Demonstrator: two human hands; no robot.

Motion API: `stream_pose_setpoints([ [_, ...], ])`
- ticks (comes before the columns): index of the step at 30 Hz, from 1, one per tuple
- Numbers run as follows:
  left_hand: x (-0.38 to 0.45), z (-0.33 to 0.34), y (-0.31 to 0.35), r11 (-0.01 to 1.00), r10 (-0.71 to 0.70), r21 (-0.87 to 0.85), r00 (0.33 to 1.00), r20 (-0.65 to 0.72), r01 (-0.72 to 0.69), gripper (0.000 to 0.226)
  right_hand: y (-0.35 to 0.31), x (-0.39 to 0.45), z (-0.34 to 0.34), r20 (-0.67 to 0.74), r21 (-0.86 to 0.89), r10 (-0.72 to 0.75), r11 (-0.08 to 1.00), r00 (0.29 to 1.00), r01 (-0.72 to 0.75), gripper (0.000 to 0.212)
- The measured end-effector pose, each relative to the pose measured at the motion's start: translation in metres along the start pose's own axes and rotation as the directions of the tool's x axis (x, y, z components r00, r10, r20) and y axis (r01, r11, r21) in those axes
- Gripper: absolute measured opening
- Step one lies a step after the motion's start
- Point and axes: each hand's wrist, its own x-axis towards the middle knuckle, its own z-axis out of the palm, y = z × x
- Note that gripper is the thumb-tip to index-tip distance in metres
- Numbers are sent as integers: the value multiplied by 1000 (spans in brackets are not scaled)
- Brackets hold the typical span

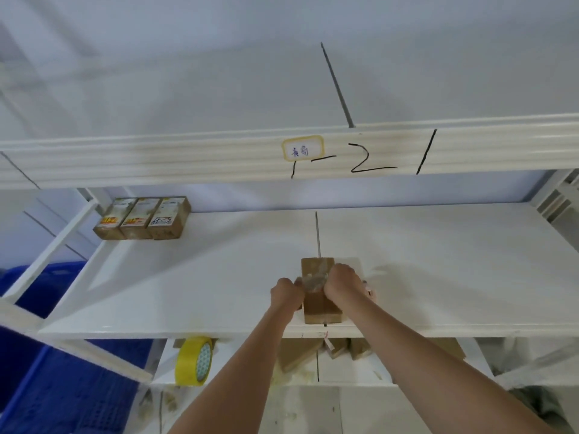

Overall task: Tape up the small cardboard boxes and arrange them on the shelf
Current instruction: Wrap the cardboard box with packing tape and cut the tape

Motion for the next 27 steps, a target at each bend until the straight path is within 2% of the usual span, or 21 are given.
stream_pose_setpoints([
  [1, 1, -8, -1, 999, 5, -40, 1000, 9, -4, 31, -6, -7, 1, -41, 8, -7, 1000, 999, 7, 62],
  [2, 2, -17, -2, 995, 11, -95, 1000, -2, -11, 29, -13, -14, 2, -100, 34, -32, 999, 994, 36, 71],
  [4, 3, -39, -10, 974, 20, -225, 997, -77, -37, 22, -34, -27, 7, -182, 139, -78, 985, 980, 104, 67],
  [6, 1, -67, -23, 955, 37, -279, 976, -215, -97, 23, -61, -43, 15, -177, 260, -96, 955, 980, 140, 57],
  [8, -3, -96, -44, 953, 52, -255, 919, -390, -162, 31, -90, -61, 29, -81, 410, -83, 906, 993, 109, 49],
  [10, -8, -123, -69, 952, 37, -234, 836, -548, -195, 38, -114, -80, 49, 59, 526, -58, 850, 997, 18, 37],
  [12, -9, -149, -97, 954, -27, -251, 789, -614, -163, 33, -132, -93, 73, 215, 602, -22, 790, 976, -115, 28],
  [13, -8, -160, -113, 959, -69, -259, 793, -605, -114, 26, -138, -99, 85, 295, 632, -19, 753, 955, -181, 25],
  [15, -1, -176, -145, 967, -153, -252, 852, -501, 26, 20, -146, -113, 107, 436, 646, -36, 709, 899, -285, 19],
  [18, 12, -186, -183, 957, -258, -197, 936, -238, 214, 41, -148, -129, 134, 571, 595, -31, 705, 821, -387, 17],
  [20, 13, -187, -195, 948, -274, -194, 957, -92, 252, 49, -148, -134, 148, 592, 545, -7, 740, 806, -394, 27],
  [23, 11, -190, -204, 883, -287, -353, 951, 118, 310, 52, -150, -140, 165, 585, 487, -10, 804, 811, -342, 44],
  [27, 13, -196, -212, 900, -236, -334, 958, 164, 280, 46, -157, -142, 179, 608, 497, -35, 795, 793, -346, 62],
])
